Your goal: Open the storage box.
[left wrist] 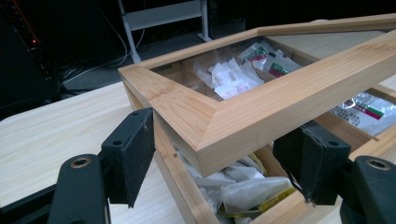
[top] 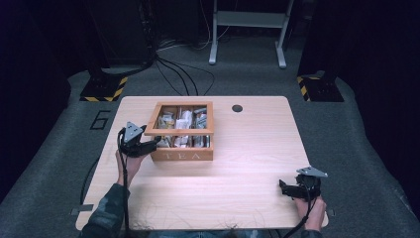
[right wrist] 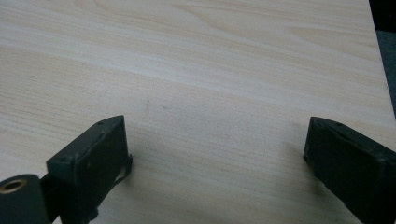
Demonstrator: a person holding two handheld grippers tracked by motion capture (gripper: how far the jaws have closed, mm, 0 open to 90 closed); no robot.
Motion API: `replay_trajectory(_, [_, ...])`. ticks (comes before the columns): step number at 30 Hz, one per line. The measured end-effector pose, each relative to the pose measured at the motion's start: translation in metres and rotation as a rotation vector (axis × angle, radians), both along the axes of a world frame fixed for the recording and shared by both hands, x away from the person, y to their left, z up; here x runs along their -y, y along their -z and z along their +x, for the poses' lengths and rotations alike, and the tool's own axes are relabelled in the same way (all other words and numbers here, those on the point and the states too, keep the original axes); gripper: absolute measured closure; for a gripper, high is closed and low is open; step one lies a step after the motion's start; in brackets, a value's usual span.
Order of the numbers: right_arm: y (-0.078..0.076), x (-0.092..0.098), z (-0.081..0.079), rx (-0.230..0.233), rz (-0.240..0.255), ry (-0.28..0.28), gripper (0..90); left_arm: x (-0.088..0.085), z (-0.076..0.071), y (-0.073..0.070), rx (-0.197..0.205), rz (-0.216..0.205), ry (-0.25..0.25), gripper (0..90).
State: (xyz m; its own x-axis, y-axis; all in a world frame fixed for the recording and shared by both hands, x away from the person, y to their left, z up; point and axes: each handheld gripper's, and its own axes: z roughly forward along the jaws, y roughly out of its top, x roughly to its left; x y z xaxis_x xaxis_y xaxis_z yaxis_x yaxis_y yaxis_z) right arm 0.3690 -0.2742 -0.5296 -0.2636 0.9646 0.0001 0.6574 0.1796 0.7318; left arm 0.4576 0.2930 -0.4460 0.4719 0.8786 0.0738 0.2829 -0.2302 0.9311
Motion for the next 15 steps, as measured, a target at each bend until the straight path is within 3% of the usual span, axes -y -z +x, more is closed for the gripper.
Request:
replay_trajectory(5, [0.0, 0.0, 0.0, 0.0, 0.0, 0.0, 5.9, 0.0, 0.002, -0.008, 0.03, 0.006, -0.004, 30.5])
replay_trajectory(15, [0.0, 0.0, 0.0, 0.0, 0.001, 0.001, 5.9, 0.001, 0.01, -0.016, 0.044, -0.007, -0.015, 33.2])
